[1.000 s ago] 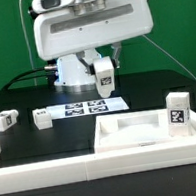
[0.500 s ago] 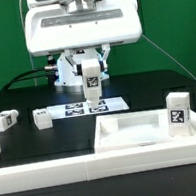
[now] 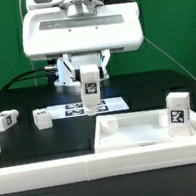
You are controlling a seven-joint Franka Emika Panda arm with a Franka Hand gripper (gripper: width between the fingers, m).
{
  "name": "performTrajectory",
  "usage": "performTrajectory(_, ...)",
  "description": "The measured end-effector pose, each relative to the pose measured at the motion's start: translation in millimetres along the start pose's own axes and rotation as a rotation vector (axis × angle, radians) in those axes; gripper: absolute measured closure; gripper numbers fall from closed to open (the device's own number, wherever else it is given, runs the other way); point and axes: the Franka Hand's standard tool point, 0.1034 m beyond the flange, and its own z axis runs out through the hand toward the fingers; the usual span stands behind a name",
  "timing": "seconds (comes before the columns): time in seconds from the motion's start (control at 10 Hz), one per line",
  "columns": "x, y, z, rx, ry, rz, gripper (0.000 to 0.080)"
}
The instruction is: Assemble square table
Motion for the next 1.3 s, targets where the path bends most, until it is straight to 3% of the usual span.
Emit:
performTrajectory(0.2, 1.2, -6.2, 0.0, 0.001, 0.01, -0.025, 0.0509)
performTrajectory(0.6, -0.4, -4.9, 1.9, 0.0, 0.005, -0.022, 0.0509)
performTrajectory(1.1, 33.1, -9.0, 28.1, 0.01, 0.026, -0.022, 0.0509)
performTrajectory(1.3, 31.8, -8.0, 28.6, 0.003, 0.036, -0.022, 0.0509)
